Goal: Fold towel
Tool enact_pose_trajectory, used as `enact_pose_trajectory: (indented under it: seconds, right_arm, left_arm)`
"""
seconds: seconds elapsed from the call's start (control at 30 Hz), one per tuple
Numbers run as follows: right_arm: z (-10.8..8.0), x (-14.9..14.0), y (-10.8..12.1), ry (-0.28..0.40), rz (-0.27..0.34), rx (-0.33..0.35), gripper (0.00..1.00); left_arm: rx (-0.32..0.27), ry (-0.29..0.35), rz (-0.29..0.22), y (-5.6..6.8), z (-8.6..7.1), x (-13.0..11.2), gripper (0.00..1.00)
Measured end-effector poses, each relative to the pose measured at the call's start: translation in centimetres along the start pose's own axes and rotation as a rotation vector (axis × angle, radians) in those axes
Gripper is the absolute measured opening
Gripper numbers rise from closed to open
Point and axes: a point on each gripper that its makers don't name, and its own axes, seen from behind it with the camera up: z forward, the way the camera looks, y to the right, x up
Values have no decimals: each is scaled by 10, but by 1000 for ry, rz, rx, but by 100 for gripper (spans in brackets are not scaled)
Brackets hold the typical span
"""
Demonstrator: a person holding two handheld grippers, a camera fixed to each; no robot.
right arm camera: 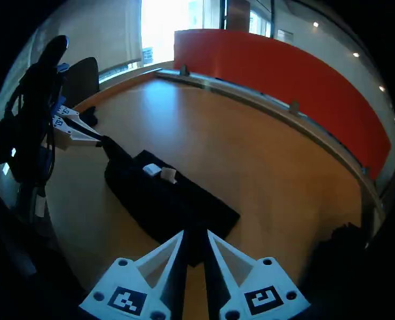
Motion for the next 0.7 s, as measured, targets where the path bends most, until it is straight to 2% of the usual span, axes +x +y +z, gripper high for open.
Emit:
enact_pose_trajectory:
  seconds: [0.37, 0.7]
  right_arm:
    - [17, -14, 12, -38, 24, 2, 17]
    - [42, -24, 29, -71, 32, -16, 19]
  left_arm:
    - [-4, -22, 18, -1, 22, -4, 12]
    - [5, -44, 41, -4, 53, -9, 12]
